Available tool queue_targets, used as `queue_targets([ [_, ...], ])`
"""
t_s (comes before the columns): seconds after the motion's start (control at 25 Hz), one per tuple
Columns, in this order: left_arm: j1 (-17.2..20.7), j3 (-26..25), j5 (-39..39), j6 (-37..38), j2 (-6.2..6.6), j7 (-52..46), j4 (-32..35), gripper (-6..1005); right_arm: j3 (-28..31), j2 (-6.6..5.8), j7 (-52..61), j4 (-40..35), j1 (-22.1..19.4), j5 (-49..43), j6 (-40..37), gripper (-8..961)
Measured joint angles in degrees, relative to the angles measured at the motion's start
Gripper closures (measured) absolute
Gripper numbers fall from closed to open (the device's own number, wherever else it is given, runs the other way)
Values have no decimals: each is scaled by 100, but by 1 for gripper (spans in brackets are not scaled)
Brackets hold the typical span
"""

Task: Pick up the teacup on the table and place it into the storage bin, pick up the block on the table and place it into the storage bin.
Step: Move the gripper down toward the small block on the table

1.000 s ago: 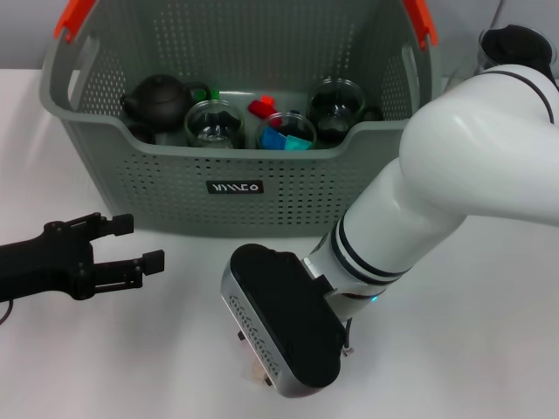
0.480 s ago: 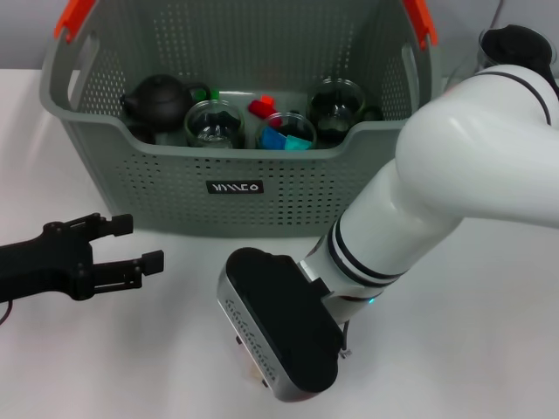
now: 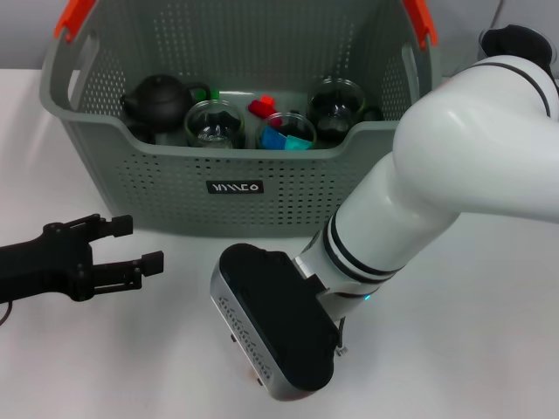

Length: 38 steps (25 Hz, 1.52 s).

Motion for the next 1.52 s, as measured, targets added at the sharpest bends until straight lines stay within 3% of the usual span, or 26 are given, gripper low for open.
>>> queue_targets([
  [1.48,-16,0,0,-8,0,-13,-9,96,-43,18,-8,231,-51,58,-44,443],
  [1.52,-16,0,0,-8,0,-13,-9,96,-44,18,-4,232,-50,58,-38,556],
])
